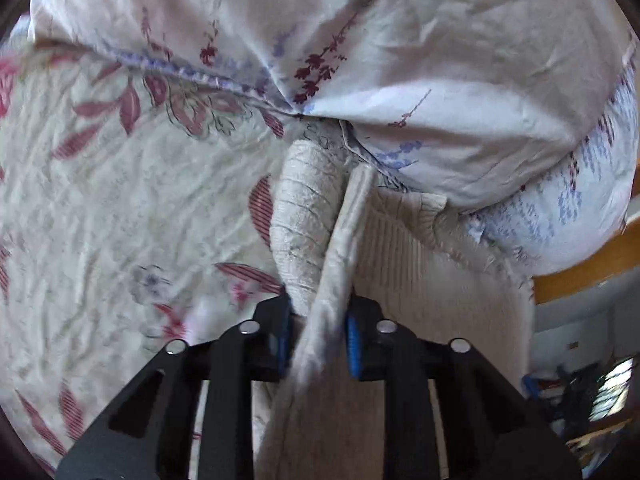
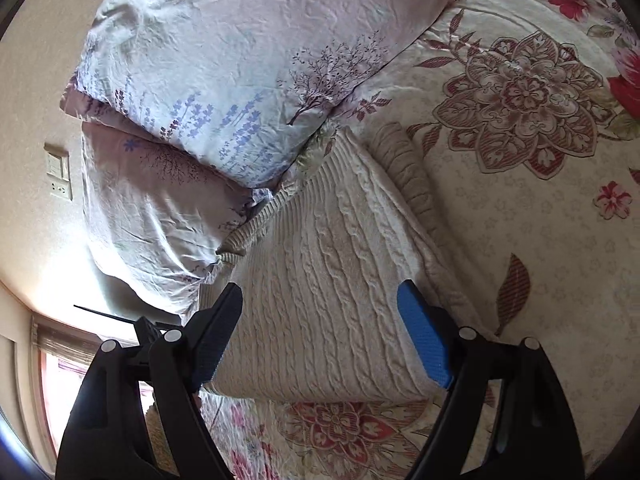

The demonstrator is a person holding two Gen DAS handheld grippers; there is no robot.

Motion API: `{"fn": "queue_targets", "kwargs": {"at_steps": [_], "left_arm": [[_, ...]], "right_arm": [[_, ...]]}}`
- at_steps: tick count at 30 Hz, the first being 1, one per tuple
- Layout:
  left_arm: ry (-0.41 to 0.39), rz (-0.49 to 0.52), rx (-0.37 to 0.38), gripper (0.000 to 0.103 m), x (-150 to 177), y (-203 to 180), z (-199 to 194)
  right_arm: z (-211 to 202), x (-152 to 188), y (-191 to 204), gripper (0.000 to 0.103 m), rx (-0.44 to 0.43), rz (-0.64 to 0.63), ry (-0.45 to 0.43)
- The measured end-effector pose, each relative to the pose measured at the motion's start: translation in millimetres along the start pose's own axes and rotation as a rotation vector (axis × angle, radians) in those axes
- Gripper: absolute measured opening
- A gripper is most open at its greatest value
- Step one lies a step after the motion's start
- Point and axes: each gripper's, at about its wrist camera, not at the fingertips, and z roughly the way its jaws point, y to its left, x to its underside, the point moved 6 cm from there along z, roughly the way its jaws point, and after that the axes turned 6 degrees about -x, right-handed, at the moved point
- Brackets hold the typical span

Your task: Fold small clothes

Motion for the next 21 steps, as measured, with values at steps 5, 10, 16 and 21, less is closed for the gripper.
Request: {"fn": "queue_targets", "kwargs": {"at_steps": [5,10,16,21], "left_arm": [[0.014,-0.012,0.232,0.013,-0.7,-71.5,-27.8],[0.110,0.077,0.573,0.013,28.2,-230.3,-29.0],[0.486,-0.233,1.053,0.023,79.8,-336.2,25.5],[0.228,-0.029,0.681,0.042,56.1,-267.1,14.7]], "right_arm": [[-26.1,-5.1,-16.5,0.082,0.018,-0.001,-0.037],[-49.7,-22.6,-29.4,0.082,0.046,-0.015,-0.098],[-61.1,-53.1,-54.5,0.082,0.052,0.048,-0.099],[-49.1,-67.6,-65.0,0.087,-0.040,0.127,0.000]]}}
